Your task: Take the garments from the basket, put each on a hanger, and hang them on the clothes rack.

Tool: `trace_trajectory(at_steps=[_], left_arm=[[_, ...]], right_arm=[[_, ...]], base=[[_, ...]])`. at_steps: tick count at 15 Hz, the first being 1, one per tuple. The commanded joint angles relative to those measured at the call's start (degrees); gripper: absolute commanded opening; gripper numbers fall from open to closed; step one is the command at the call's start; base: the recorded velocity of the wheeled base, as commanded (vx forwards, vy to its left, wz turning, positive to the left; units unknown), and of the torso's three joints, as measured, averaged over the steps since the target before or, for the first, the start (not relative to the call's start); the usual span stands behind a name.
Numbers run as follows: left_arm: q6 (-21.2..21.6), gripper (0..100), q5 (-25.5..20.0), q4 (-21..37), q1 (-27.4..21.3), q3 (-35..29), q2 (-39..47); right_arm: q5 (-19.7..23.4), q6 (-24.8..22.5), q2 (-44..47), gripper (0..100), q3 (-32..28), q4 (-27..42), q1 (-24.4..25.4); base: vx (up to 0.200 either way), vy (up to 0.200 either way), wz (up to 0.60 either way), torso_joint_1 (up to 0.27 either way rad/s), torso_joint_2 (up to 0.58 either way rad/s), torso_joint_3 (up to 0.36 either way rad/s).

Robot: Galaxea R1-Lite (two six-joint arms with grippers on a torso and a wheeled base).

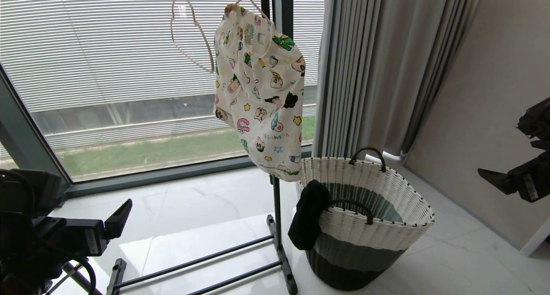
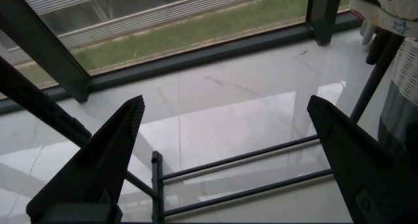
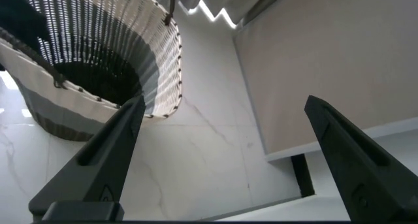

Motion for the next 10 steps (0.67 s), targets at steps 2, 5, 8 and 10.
trace_trajectory(at_steps=[2, 5, 8, 10], left_arm=[[0.04, 100, 0.04, -0.03, -0.01, -0.05, -0.08], [0.04, 100, 0.04, -0.03, -0.01, -0.05, -0.08], [0.12, 100, 0.04, -0.03, -0.01, -0.05, -0.08], [0.12, 100, 0.12, -0.03, -0.01, -0.05, -0.08]], right_arm=[[0.03, -0.03, 0.05, 100, -0.03, 0.01, 0.04], [0.03, -0.03, 0.05, 100, -0.03, -0.08, 0.04], [0.03, 0.06, 0.05, 100, -0.03, -0.08, 0.04], [0.03, 0.06, 0.05, 100, -0.03, -0.08, 0.04]], base=[[0.0, 0.0, 0.6, 0.002, 0.0, 0.007], [0.0, 0.0, 0.6, 0.002, 0.01, 0.005], [0.0, 0.0, 0.4, 0.0, 0.0, 0.005], [0.0, 0.0, 0.0, 0.0, 0.0, 0.0]])
